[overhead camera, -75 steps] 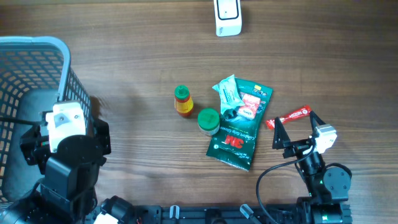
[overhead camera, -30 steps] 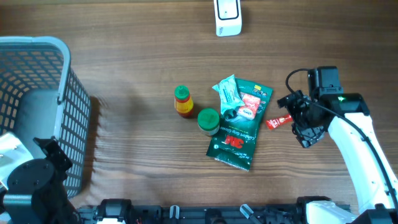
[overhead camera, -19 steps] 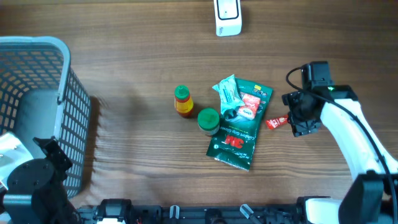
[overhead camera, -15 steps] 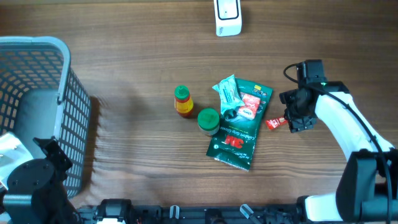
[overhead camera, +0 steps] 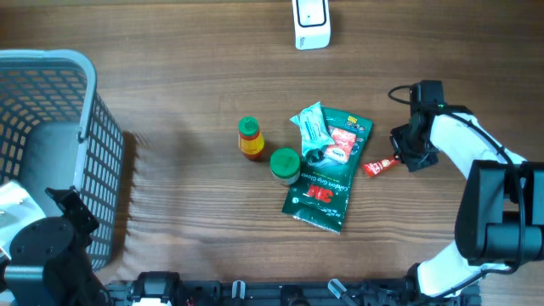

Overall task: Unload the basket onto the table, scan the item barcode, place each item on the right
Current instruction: 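Reach the right gripper to the Nescafe stick and grasp it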

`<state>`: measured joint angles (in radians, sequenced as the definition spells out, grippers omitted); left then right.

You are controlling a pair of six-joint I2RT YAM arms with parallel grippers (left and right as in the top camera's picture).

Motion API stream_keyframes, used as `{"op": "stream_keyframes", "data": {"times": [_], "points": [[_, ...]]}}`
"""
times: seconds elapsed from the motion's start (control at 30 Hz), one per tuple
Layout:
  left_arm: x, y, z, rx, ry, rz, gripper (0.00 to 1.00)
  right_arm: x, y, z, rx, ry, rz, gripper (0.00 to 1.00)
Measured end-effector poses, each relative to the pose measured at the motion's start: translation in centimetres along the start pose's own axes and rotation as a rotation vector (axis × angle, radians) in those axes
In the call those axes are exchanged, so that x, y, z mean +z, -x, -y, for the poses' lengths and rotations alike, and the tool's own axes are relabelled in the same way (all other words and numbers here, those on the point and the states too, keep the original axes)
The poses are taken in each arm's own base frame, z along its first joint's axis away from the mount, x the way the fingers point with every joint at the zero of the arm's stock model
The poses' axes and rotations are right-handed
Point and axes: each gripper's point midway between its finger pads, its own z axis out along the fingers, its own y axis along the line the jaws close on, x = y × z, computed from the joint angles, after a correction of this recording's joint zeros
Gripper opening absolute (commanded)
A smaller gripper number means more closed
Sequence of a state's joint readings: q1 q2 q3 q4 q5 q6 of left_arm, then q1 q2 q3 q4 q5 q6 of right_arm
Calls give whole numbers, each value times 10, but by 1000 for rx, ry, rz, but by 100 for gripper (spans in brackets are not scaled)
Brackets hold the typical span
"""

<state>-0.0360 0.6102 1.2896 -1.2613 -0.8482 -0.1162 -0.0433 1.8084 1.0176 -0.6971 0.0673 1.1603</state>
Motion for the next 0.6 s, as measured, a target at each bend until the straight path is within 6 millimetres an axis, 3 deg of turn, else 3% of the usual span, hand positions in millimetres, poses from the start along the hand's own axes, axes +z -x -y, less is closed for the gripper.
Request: {"op": "stream_keyframes", "data": {"times": [0.17, 0.27, 0.33, 0.37, 0.4, 0.47, 0.53, 0.6], "points": [[0, 0, 0, 0, 0, 0, 100, -2, -12, -19, -172, 101, -89, 4], [0, 0, 0, 0, 0, 0, 100, -22, -40, -65, -409, 392, -223, 4], [0, 0, 0, 0, 0, 0, 100, -76, -63, -99, -610, 695, -275, 4], [0, 0, 0, 0, 0, 0, 100, -122, -75, -111, -728, 886, -280, 4], [0, 0, 0, 0, 0, 0, 100, -149, -83, -115, -799, 997, -283, 4], [0, 0, 0, 0, 0, 0, 100, -209, -104, -121, -985, 1289, -303, 4], [0, 0, 0, 0, 0, 0, 100, -262, -123, -112, -1196, 1591, -347, 4], [0, 0, 0, 0, 0, 0, 100, -280, -131, -99, -1269, 1695, -418, 5]]}}
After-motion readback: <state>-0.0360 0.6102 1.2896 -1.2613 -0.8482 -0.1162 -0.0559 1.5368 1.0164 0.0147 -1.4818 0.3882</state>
